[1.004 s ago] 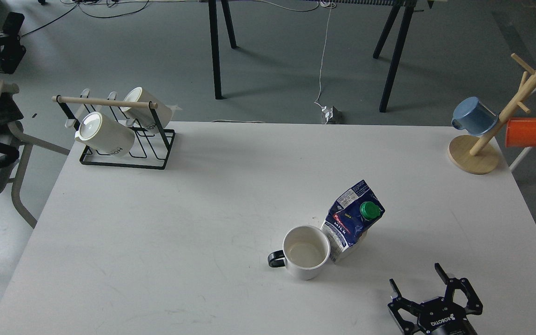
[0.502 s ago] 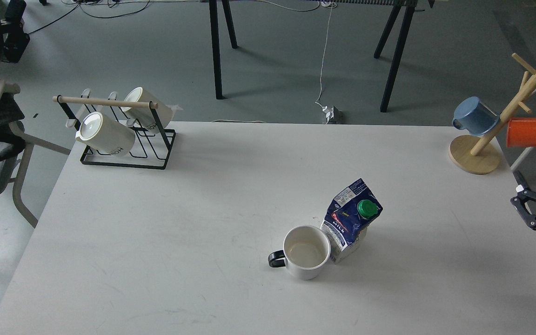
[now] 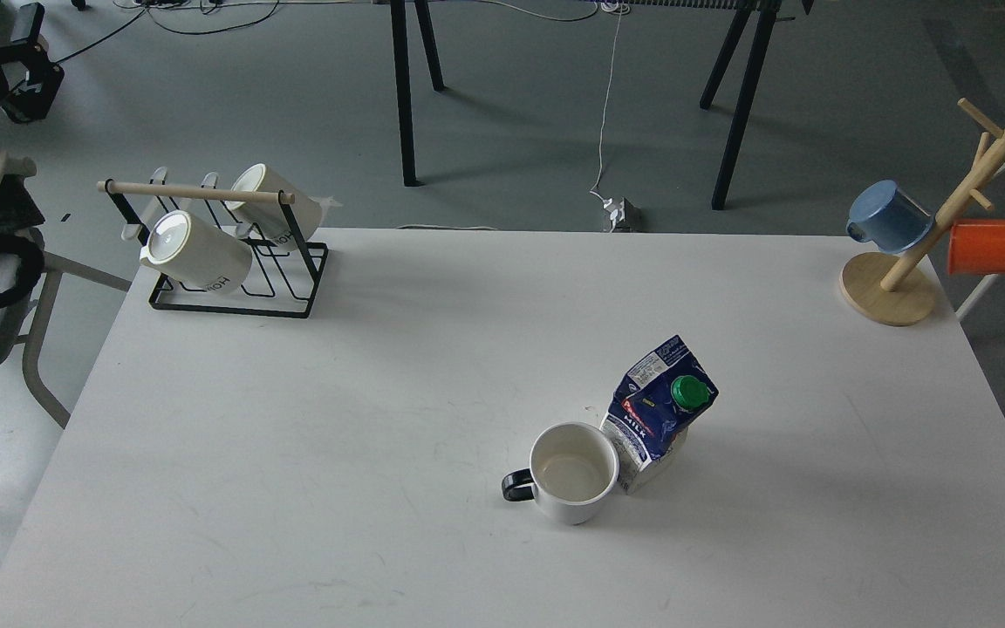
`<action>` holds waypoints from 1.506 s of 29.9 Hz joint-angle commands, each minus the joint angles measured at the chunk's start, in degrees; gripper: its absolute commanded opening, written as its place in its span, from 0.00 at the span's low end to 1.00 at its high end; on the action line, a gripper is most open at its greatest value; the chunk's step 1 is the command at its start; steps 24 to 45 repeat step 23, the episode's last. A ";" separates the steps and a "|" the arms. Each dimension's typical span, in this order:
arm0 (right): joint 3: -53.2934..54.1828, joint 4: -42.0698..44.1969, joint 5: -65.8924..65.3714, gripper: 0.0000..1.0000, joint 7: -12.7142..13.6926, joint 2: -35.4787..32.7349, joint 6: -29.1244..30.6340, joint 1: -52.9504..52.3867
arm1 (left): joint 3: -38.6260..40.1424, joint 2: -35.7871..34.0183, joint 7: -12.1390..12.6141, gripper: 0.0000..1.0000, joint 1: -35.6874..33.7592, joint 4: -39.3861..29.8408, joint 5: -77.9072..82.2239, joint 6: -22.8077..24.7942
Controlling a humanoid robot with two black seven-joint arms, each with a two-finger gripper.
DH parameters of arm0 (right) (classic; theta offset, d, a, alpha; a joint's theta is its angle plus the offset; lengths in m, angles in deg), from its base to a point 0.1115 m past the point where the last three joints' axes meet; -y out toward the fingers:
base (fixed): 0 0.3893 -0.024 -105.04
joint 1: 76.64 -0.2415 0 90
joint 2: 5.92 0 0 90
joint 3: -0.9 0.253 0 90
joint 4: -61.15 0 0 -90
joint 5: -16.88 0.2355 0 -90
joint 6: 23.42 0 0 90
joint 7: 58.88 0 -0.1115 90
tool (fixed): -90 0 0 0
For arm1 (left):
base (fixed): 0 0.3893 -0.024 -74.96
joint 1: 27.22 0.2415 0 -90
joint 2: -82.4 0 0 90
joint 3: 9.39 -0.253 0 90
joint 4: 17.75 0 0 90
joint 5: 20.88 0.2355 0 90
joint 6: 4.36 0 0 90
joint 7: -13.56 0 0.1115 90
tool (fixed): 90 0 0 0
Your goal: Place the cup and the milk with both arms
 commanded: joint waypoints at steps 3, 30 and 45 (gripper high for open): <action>-6.00 14.58 0.44 0.96 1.05 11.23 0.00 -10.87 | 0.05 2.49 -0.06 1.00 -0.38 1.99 -0.03 1.30; -5.03 20.15 0.53 0.99 2.11 15.29 0.00 -11.41 | -7.33 12.50 -0.07 1.00 -19.09 22.37 0.15 5.77; -5.03 20.15 0.53 0.99 2.11 15.29 0.00 -11.41 | -7.33 12.50 -0.07 1.00 -19.09 22.37 0.15 5.77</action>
